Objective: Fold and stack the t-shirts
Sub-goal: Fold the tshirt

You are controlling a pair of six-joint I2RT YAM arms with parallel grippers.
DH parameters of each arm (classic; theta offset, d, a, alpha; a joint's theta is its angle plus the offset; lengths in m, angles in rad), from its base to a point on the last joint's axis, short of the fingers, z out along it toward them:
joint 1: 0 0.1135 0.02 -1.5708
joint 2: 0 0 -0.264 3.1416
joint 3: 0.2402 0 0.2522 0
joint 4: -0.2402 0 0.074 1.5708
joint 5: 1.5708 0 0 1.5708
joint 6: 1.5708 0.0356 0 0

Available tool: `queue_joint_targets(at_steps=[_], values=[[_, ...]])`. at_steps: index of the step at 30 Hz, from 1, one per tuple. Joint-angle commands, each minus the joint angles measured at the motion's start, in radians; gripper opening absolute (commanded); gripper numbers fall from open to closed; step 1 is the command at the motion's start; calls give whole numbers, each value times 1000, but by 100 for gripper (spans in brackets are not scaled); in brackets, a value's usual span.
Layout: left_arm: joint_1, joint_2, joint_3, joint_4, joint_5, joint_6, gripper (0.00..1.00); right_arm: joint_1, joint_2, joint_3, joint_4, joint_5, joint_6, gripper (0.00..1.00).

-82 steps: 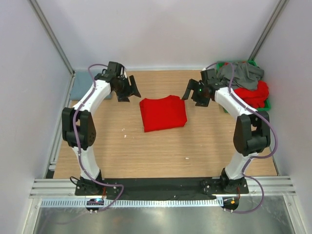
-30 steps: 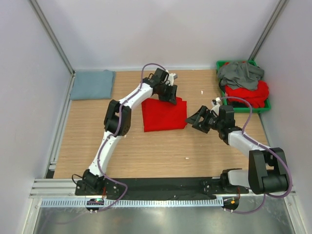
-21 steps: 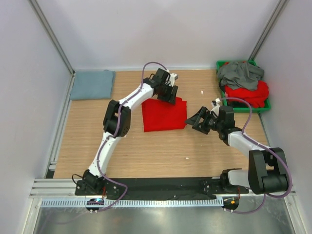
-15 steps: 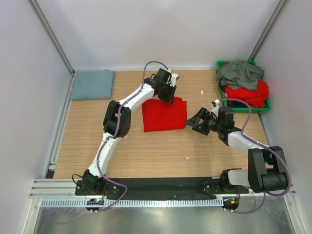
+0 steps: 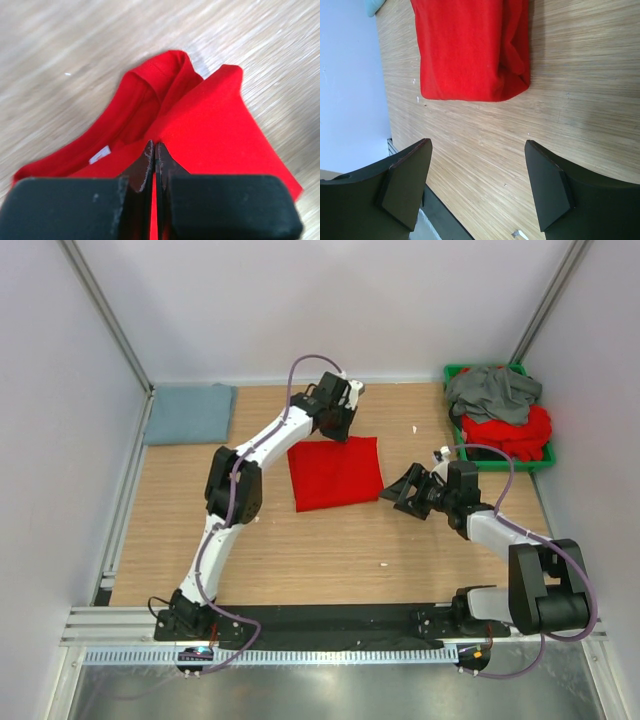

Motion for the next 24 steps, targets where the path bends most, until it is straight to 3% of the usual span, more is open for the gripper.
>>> queue_joint_targets(at_steps=[1,9,17,22,23,24], values=[[12,-122,9,0,-70,17,0,2,2,5,34,-15,-28,81],[30,-78,52,-38,-136,32,0,0,25,0,68,-28,-17,81],[84,77,124,-87,-196,3,0,2,51,78,99,-23,-3,81],[111,115,110,-67,-179,-27,8,2,137,165,241,6,61,80],[113,124,113,-63,-180,-27,17,2,161,182,253,9,73,78],[113,131,118,-64,-180,-26,19,2,183,195,314,5,95,76]])
